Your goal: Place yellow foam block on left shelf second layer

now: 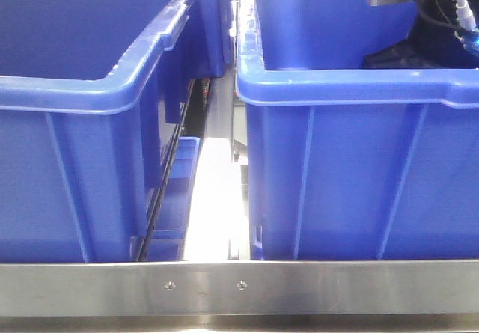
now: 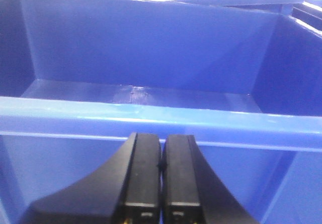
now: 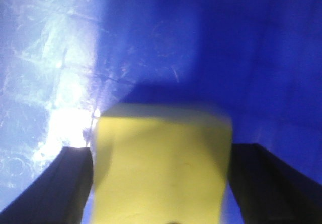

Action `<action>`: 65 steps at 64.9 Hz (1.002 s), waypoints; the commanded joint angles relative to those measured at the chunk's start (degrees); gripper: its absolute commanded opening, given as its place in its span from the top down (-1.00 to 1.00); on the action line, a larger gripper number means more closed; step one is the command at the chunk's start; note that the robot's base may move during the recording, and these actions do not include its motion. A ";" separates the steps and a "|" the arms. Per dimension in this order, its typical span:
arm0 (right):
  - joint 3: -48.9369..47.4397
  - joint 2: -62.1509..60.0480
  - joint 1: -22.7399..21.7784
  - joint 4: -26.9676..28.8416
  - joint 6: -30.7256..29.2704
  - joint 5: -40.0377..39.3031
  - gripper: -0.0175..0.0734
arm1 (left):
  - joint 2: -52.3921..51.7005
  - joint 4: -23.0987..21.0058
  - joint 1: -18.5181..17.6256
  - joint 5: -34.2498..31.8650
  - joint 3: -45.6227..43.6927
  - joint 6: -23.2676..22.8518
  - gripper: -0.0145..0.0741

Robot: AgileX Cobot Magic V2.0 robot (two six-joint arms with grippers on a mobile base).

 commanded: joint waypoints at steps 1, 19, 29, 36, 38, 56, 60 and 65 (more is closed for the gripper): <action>-1.83 -4.92 -0.01 -0.61 -0.67 -2.33 -0.74 | 0.41 -0.42 -0.29 -5.04 1.48 -0.22 0.36; 5.84 -18.91 -0.01 -0.61 -0.67 -8.13 -0.70 | 0.41 -0.42 -0.29 -5.04 1.48 -0.22 0.36; 15.20 -30.52 -0.01 -0.61 -0.67 -16.42 -0.31 | 0.41 -0.42 -0.29 -5.04 1.48 -0.22 0.36; 20.94 -38.21 -0.01 -0.61 -0.67 -20.79 0.11 | 0.41 -0.42 -0.29 -5.04 1.48 -0.22 0.36; 22.59 -40.13 -0.01 -0.61 -0.67 -21.62 0.21 | 0.41 -0.42 -0.29 -5.04 1.48 -0.22 0.36; 30.00 -53.81 -0.01 -0.61 -0.67 -23.26 0.49 | 0.41 -0.42 -0.29 -5.04 1.48 -0.22 0.36; 30.01 -55.23 -0.01 -0.61 -0.67 -22.67 0.49 | 0.41 -0.42 -0.29 -5.04 1.48 -0.22 0.36; 30.01 -55.81 -0.01 -0.61 -0.67 -22.67 0.49 | 0.41 -0.42 -0.29 -5.04 1.48 -0.22 0.36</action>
